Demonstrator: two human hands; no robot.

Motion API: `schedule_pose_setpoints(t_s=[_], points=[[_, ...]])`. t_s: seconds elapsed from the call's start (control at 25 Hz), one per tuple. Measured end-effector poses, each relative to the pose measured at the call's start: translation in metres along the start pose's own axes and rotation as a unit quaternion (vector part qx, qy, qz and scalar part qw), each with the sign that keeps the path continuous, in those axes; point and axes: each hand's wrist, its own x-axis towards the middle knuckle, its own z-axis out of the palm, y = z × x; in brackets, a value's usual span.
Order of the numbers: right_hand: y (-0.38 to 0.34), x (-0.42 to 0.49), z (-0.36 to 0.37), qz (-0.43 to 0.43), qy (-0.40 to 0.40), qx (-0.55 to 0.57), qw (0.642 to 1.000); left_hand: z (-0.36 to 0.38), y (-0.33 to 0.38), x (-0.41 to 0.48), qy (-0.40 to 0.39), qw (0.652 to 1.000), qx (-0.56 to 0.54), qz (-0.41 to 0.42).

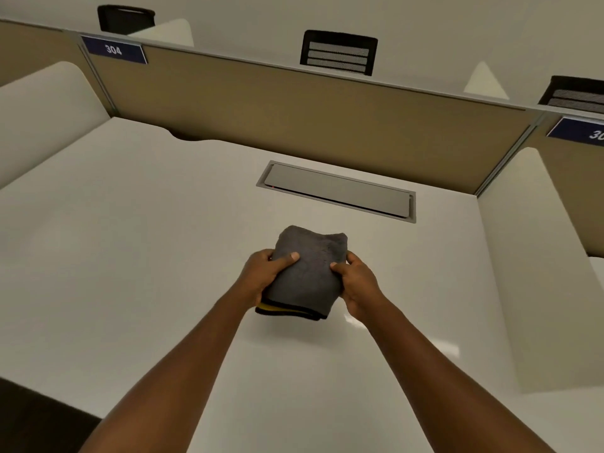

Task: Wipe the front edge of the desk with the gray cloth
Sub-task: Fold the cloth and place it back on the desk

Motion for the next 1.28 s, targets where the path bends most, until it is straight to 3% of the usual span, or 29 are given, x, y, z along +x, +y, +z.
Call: schedule_pose_setpoints(t_s=[0.08, 0.12, 0.2, 0.32, 0.4, 0.64, 0.84, 1.08, 1.28], points=[[-0.002, 0.019, 0.011, -0.024, 0.042, -0.087, 0.995, -0.004, 0.000, 0.022, 0.069, 0.986, 0.148, 0.044], [-0.002, 0.026, 0.014, -0.053, 0.063, -0.193, 0.978, -0.005, -0.004, 0.030, 0.114, 0.961, 0.242, 0.072], [0.011, 0.032, 0.015, -0.145, 0.074, -0.440, 0.883, -0.001, -0.023, 0.039, 0.161, 0.878, 0.421, 0.159], [0.045, 0.033, 0.021, -0.205, -0.028, -0.641, 0.739, 0.011, -0.064, 0.044, 0.052, 0.798, 0.565, 0.204], [0.066, 0.031, 0.027, -0.175, -0.068, -0.693, 0.696, 0.013, -0.085, 0.049, 0.020, 0.773, 0.603, 0.198], [0.082, 0.025, 0.039, -0.148, -0.048, -0.702, 0.695, -0.004, -0.087, 0.062, -0.005, 0.750, 0.614, 0.246], [0.073, 0.019, 0.039, -0.123, -0.066, -0.721, 0.679, 0.000, -0.083, 0.058, -0.003, 0.744, 0.631, 0.219], [0.077, -0.020, 0.011, -0.140, -0.103, -0.713, 0.679, 0.021, -0.088, 0.014, 0.007, 0.756, 0.628, 0.181], [0.103, -0.083, -0.039, -0.163, -0.087, -0.688, 0.702, 0.050, -0.109, -0.060, 0.035, 0.772, 0.616, 0.154]])
